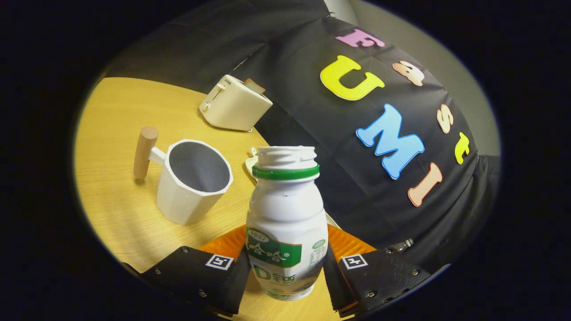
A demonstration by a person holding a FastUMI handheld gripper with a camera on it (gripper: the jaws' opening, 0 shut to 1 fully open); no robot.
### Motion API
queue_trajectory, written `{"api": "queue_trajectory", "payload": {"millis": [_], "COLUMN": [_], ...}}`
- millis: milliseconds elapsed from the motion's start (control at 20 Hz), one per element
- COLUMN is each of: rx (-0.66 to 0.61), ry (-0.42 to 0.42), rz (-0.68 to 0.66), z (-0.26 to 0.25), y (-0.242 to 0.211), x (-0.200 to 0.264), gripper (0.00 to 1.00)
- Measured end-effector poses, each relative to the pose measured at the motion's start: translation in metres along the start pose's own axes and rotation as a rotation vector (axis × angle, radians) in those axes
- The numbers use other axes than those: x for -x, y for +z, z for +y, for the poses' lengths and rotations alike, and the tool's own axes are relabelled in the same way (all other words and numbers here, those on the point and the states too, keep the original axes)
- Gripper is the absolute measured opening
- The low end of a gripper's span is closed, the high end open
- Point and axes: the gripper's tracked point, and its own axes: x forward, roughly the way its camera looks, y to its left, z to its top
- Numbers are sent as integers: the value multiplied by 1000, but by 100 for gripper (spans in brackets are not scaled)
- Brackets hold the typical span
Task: Take the bottle from table, then pour the juice into the cup, finally place the bottle on the coaster
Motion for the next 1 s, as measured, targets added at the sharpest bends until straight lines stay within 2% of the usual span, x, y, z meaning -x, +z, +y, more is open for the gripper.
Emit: {"api": "queue_trajectory", "payload": {"millis": [650, 1000], "rx": [217, 361], "ry": [14, -28], "rz": [51, 65], "z": [14, 4], "y": [-3, 2], "x": [-15, -21], "gripper": [74, 74]}}
